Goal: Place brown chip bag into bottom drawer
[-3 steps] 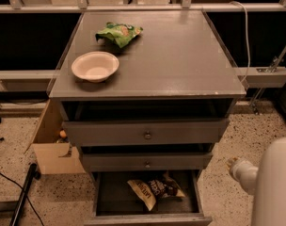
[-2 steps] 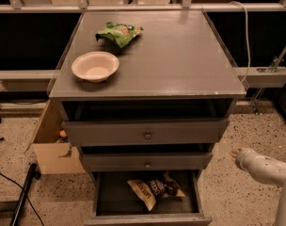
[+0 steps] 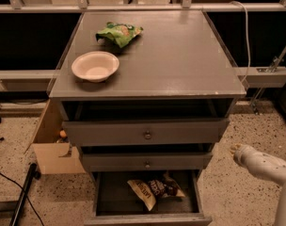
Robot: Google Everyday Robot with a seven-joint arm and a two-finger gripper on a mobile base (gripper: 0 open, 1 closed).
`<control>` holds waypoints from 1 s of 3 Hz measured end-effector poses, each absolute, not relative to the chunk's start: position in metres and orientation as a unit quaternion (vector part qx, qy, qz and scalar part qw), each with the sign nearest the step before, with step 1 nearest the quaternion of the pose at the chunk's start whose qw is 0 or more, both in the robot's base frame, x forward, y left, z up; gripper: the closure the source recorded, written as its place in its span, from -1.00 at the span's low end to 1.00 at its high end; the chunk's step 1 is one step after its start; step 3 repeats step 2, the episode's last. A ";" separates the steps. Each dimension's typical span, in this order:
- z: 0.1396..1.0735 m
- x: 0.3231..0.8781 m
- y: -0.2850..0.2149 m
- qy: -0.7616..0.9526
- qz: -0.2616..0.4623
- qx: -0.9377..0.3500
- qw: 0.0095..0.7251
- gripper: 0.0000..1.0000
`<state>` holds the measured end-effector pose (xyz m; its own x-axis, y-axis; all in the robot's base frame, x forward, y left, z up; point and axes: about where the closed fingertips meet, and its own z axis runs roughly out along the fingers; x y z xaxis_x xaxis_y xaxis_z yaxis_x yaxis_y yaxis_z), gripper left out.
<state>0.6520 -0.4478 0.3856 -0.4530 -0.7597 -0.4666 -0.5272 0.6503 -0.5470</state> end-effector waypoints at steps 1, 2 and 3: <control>0.384 0.684 -0.457 0.831 -0.169 -0.379 0.370 1.00; 0.395 0.697 -0.464 0.827 -0.178 -0.374 0.379 0.65; 0.395 0.697 -0.464 0.827 -0.178 -0.374 0.379 0.65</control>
Offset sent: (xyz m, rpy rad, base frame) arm 0.0302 -0.0086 -0.0012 0.0051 -0.0343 -0.0036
